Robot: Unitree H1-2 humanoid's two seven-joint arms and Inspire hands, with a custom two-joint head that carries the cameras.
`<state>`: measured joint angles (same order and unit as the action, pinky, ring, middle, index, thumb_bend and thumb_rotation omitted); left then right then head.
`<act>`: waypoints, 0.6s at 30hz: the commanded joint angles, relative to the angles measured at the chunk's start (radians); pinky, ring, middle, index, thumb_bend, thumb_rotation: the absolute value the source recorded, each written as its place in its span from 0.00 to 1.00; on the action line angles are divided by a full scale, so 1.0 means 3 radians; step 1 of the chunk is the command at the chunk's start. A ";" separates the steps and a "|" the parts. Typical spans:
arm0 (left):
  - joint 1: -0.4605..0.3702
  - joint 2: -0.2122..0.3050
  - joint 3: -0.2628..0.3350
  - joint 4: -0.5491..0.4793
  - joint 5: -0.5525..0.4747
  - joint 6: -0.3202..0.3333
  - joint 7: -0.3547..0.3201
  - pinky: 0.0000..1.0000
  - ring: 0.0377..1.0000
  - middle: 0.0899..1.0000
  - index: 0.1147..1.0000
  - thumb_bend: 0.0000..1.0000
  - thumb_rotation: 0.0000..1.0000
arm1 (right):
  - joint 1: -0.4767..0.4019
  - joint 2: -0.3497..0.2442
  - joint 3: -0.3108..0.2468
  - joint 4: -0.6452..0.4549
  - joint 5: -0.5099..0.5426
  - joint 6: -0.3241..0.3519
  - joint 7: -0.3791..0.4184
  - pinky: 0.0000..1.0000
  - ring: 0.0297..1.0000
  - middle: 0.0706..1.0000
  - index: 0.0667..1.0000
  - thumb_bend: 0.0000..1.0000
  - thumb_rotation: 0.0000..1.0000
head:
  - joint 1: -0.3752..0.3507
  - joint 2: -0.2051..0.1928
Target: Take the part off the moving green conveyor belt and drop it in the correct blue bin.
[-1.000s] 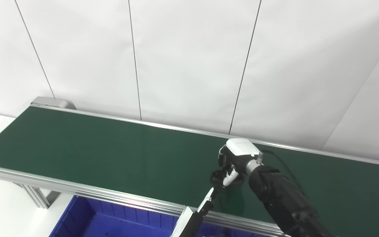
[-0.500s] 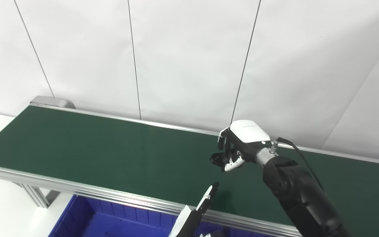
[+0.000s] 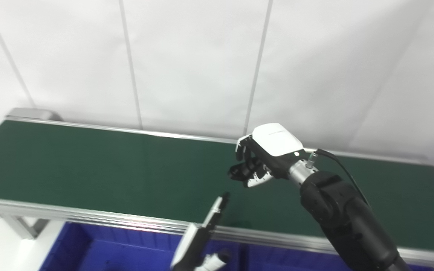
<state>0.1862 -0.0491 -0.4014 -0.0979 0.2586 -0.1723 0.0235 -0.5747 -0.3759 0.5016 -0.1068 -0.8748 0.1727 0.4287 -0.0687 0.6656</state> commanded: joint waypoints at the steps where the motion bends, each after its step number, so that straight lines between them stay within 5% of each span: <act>1: 0.0072 -0.0110 -0.0055 -0.0178 -0.0053 0.0026 -0.0043 0.95 1.00 1.00 1.00 0.89 1.00 | -0.0042 -0.0075 -0.0097 -0.0240 0.0008 -0.0118 0.0011 0.28 0.41 0.50 0.48 0.49 0.00 | -0.0121 0.0074; 12: -0.0007 0.0115 0.0347 -0.0602 -0.0349 0.0360 -0.0281 0.80 0.92 0.96 1.00 0.86 1.00 | 0.0309 -0.0203 -0.0320 -0.0977 -0.0112 0.0100 0.0630 0.29 0.41 0.50 0.49 0.49 0.00 | -0.0857 0.0572; 18: -0.0117 0.0180 0.0502 -0.0781 -0.0522 0.0615 -0.0399 0.81 0.93 0.95 1.00 0.91 1.00 | 0.0535 -0.0157 -0.0473 -0.1376 -0.0254 0.0245 0.1045 0.27 0.40 0.49 0.51 0.49 0.00 | -0.1029 0.0787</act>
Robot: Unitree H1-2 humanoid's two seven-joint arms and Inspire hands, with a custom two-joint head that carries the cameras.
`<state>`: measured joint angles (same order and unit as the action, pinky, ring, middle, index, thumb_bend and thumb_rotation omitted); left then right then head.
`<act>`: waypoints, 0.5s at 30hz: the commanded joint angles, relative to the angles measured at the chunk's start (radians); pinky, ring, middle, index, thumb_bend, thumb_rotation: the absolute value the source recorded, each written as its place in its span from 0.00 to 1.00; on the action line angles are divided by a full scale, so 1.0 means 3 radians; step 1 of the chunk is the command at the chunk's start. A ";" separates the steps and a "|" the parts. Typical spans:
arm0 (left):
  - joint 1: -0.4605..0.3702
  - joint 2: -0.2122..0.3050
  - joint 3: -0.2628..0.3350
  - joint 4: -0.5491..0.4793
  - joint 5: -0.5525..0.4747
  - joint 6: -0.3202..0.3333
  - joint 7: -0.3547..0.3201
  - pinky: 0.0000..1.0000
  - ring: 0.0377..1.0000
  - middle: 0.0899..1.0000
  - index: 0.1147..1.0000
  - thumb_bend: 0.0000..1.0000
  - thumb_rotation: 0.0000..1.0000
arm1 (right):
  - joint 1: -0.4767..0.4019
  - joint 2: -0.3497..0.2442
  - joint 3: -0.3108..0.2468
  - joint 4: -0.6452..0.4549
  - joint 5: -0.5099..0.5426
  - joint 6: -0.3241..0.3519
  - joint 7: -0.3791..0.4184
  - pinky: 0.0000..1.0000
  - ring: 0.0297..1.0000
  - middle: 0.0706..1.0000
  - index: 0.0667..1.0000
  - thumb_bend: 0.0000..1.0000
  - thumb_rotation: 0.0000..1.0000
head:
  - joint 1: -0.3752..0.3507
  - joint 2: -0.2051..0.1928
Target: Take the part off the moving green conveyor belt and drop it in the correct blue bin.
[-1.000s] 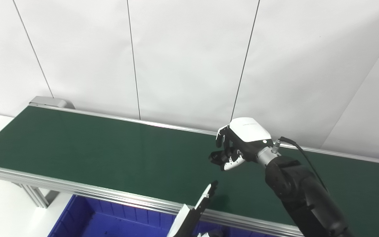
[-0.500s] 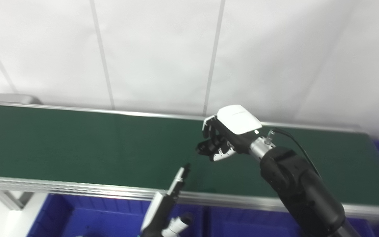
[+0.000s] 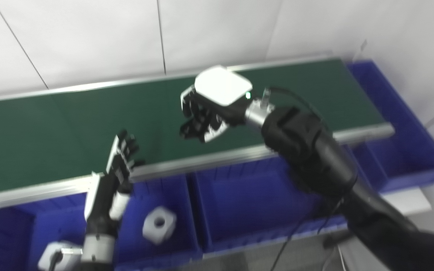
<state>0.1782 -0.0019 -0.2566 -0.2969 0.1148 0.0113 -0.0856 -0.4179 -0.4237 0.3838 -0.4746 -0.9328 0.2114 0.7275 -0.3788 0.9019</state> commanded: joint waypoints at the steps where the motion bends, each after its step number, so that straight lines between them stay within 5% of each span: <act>1: -0.0106 0.0026 0.0036 -0.0129 -0.0060 0.0026 -0.0048 0.82 0.93 0.94 1.00 0.92 1.00 | 0.0079 0.0003 -0.0103 -0.0201 -0.0069 0.0121 0.0084 0.27 0.40 0.48 0.51 0.49 0.00 | 0.0003 0.0014; 10: -0.0161 0.0000 0.0092 -0.0224 -0.0127 0.0189 -0.0079 0.81 0.93 0.94 1.00 0.95 0.99 | 0.0752 -0.0006 -0.0330 -0.0531 -0.0120 0.0127 0.0293 0.28 0.38 0.46 0.52 0.49 0.00 | 0.0002 0.0098; 15: -0.0160 -0.0014 0.0070 -0.0248 -0.0086 0.0221 -0.0078 0.81 0.93 0.94 1.00 0.95 1.00 | 0.1094 -0.0008 -0.0455 -0.0479 -0.0123 0.0014 0.0149 0.28 0.39 0.48 0.51 0.49 0.00 | 0.0067 0.0069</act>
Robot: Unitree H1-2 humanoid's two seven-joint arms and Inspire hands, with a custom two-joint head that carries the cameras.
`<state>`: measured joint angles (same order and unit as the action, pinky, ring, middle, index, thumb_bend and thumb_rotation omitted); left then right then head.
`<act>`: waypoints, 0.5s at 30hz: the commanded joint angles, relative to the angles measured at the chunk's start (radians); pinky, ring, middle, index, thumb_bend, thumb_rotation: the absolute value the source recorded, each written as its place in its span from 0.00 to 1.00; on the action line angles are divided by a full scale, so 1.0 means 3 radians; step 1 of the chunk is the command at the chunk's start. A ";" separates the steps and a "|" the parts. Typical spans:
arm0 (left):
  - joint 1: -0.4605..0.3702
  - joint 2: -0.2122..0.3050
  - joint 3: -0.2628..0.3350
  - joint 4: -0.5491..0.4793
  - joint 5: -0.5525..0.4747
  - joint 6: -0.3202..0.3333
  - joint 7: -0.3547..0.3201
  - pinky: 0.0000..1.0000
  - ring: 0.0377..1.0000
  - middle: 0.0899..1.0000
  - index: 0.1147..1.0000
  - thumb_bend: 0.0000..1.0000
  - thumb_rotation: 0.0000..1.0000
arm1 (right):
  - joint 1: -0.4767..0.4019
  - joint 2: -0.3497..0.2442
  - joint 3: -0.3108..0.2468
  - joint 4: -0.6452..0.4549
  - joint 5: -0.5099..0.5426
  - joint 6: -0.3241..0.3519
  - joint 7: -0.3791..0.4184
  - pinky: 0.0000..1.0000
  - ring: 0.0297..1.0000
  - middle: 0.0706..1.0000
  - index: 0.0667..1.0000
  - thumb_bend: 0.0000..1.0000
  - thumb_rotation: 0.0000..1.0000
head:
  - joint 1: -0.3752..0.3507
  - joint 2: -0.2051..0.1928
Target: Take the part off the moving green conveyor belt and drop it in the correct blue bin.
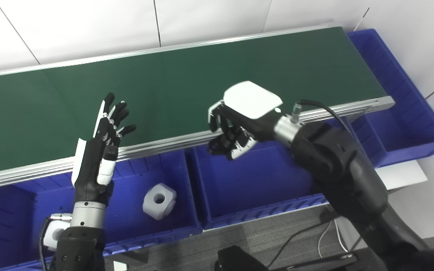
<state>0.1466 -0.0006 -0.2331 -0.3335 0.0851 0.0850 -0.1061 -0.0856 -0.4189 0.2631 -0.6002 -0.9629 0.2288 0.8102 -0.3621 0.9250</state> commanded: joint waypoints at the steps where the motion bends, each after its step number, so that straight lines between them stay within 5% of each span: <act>1: -0.0051 -0.0020 -0.0014 -0.0125 0.0023 -0.0028 -0.0007 0.81 0.93 0.94 1.00 0.95 1.00 | 0.0032 -0.0024 -0.0066 -0.0030 -0.0012 -0.0078 -0.0172 0.28 0.39 0.48 0.52 0.49 0.00 | 0.0035 -0.0026; 6: -0.0038 -0.0024 -0.0031 -0.0119 0.0068 -0.0059 0.0006 0.81 0.92 0.94 1.00 0.93 1.00 | 0.0143 -0.0021 0.0033 0.0235 -0.0092 -0.0179 -0.0297 0.32 0.41 0.48 0.49 0.49 0.00 | 0.0083 -0.0062; 15: 0.0043 -0.0064 -0.0089 -0.0070 0.0150 -0.0144 0.0035 0.80 0.92 0.94 1.00 0.93 1.00 | 0.0148 0.0040 0.0412 0.1160 -0.0367 -0.0399 -0.0929 0.32 0.41 0.46 0.50 0.50 0.00 | 0.0196 -0.0175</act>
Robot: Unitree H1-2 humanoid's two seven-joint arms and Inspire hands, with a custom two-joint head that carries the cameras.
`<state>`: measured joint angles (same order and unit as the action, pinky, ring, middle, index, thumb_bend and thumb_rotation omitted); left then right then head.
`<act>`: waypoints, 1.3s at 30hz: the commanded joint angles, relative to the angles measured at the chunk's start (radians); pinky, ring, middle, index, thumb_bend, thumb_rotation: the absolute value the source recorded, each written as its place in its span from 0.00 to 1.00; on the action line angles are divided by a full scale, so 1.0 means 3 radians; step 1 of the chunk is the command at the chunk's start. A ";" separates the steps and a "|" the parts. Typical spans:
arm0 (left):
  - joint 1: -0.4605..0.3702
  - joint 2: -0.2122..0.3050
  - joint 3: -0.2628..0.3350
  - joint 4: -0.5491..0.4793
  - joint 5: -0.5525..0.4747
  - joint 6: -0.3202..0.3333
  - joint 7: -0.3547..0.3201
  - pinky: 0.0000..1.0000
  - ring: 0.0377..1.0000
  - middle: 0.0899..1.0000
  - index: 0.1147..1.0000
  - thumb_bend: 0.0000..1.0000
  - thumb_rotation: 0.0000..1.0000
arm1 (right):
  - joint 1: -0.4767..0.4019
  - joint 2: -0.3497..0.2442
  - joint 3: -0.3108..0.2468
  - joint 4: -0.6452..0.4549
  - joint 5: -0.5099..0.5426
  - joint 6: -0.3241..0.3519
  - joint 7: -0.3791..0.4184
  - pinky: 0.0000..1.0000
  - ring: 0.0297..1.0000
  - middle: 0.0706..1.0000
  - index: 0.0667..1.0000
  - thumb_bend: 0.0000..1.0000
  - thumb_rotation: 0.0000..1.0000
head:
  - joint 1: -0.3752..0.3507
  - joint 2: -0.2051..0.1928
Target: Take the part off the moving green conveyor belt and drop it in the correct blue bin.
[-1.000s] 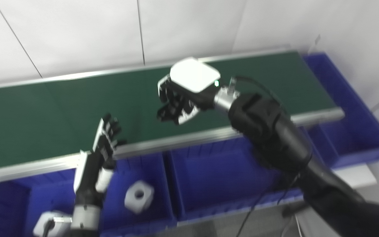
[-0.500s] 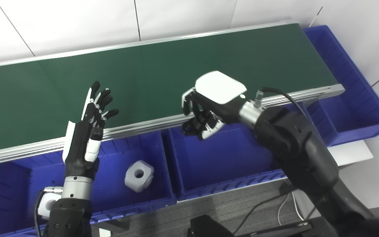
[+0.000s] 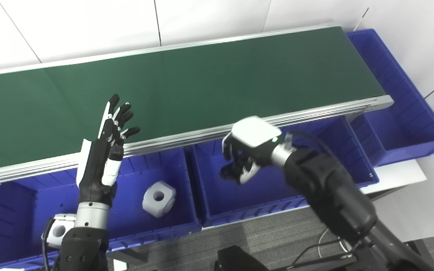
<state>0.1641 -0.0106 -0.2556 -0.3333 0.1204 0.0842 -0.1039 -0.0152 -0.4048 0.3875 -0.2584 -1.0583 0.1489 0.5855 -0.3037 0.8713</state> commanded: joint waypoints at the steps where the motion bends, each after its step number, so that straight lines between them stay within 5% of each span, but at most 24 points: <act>1: -0.0008 -0.0037 -0.0020 -0.0064 0.0042 -0.0153 0.0033 0.80 0.92 0.94 1.00 0.93 1.00 | -0.0102 0.0008 0.0031 0.0143 -0.0067 -0.0143 -0.0256 0.30 0.40 0.46 0.51 0.49 0.00 | 0.0007 -0.0001; 8: 0.0009 -0.0097 -0.0059 -0.0057 0.0088 -0.0140 0.0048 0.80 0.92 0.95 1.00 0.92 1.00 | -0.0273 -0.0024 0.0308 0.0999 -0.0229 -0.0336 -0.0943 0.29 0.41 0.49 0.50 0.49 0.00 | 0.0122 -0.0057; 13: 0.0025 -0.0111 -0.0082 -0.0058 0.0128 -0.0135 0.0066 0.80 0.93 0.95 1.00 0.92 1.00 | -0.0337 -0.0056 0.0394 0.1287 -0.0186 -0.0499 -0.1388 0.30 0.41 0.48 0.49 0.49 0.00 | 0.0145 -0.0067; 15: 0.0025 -0.0112 -0.0083 -0.0050 0.0143 -0.0143 0.0070 0.80 0.93 0.96 1.00 0.92 1.00 | -0.0344 -0.0064 0.0425 0.1265 -0.0198 -0.0453 -0.1337 0.30 0.38 0.47 0.52 0.50 0.00 | 0.0152 -0.0077; 16: 0.0024 -0.0113 -0.0084 -0.0046 0.0153 -0.0142 0.0070 0.79 0.92 0.96 1.00 0.93 1.00 | -0.0351 -0.0076 0.0474 0.1238 -0.0305 -0.0381 -0.1257 0.35 0.45 0.55 0.59 0.67 0.16 | 0.0158 -0.0078; 17: 0.0024 -0.0114 -0.0085 -0.0043 0.0161 -0.0143 0.0070 0.79 0.92 0.96 1.00 0.93 1.00 | -0.0356 -0.0089 0.0517 0.1218 -0.0407 -0.0324 -0.1196 0.37 0.48 0.58 0.62 0.72 0.21 | 0.0158 -0.0078; 19: 0.0028 -0.0120 -0.0086 -0.0044 0.0164 -0.0135 0.0072 0.79 0.92 0.95 1.00 0.93 1.00 | -0.0349 -0.0102 0.0566 0.1163 -0.0545 -0.0231 -0.1031 0.52 0.64 0.74 0.72 0.94 0.50 | 0.0158 -0.0078; 22: 0.0028 -0.0125 -0.0086 -0.0049 0.0151 -0.0129 0.0068 0.80 0.92 0.95 1.00 0.93 1.00 | -0.0332 -0.0098 0.0564 0.1098 -0.0612 -0.0182 -0.0886 0.64 0.75 0.82 0.77 0.99 0.64 | 0.0158 -0.0078; 29: 0.0023 -0.0111 -0.0081 -0.0033 0.0163 -0.0155 0.0069 0.79 0.92 0.95 1.00 0.93 1.00 | -0.0328 -0.0060 0.0498 0.0975 -0.0617 -0.0150 -0.0602 0.72 0.81 0.86 0.79 1.00 0.73 | 0.0168 -0.0063; 39: 0.0022 -0.0127 -0.0089 -0.0008 0.0141 -0.0176 0.0067 0.80 0.93 0.95 1.00 0.91 1.00 | -0.0305 -0.0061 0.0396 0.0717 -0.0507 -0.0165 -0.0217 0.71 0.74 0.79 0.74 1.00 0.74 | 0.0271 -0.0079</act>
<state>0.1805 -0.0376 -0.2762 -0.3251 0.1619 0.0811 -0.0913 -0.0953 -0.4170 0.5218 0.0016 -1.2207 0.0711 0.5074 -0.2317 0.8483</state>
